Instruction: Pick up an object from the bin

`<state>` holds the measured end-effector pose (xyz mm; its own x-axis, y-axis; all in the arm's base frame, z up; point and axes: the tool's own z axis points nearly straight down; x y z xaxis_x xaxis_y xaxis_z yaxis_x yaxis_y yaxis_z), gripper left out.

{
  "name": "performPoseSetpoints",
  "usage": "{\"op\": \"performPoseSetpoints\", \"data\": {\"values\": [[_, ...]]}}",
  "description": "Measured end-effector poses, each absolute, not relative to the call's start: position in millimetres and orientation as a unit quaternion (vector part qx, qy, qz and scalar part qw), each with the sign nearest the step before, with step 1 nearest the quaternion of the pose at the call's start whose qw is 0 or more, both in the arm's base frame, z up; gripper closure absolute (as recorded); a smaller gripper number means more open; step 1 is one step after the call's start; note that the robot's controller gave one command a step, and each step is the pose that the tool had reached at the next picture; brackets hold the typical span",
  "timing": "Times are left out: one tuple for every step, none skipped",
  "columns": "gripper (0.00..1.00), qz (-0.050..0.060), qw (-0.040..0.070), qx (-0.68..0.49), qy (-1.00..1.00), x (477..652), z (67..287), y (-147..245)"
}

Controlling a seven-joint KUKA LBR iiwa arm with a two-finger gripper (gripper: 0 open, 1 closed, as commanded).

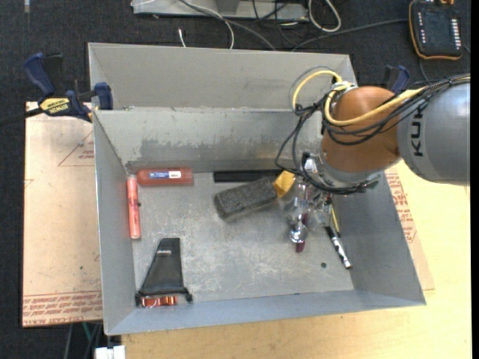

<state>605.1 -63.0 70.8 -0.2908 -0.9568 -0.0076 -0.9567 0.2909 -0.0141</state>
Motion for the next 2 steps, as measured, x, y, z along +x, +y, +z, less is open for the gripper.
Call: {"op": "performPoseSetpoints", "data": {"values": [[1.0, -0.002, 0.007, -0.594, 0.804, 604.2, 99, -62], [1.0, 0.0, 0.006, -0.594, 0.805, 603.4, 138, -61]]}}
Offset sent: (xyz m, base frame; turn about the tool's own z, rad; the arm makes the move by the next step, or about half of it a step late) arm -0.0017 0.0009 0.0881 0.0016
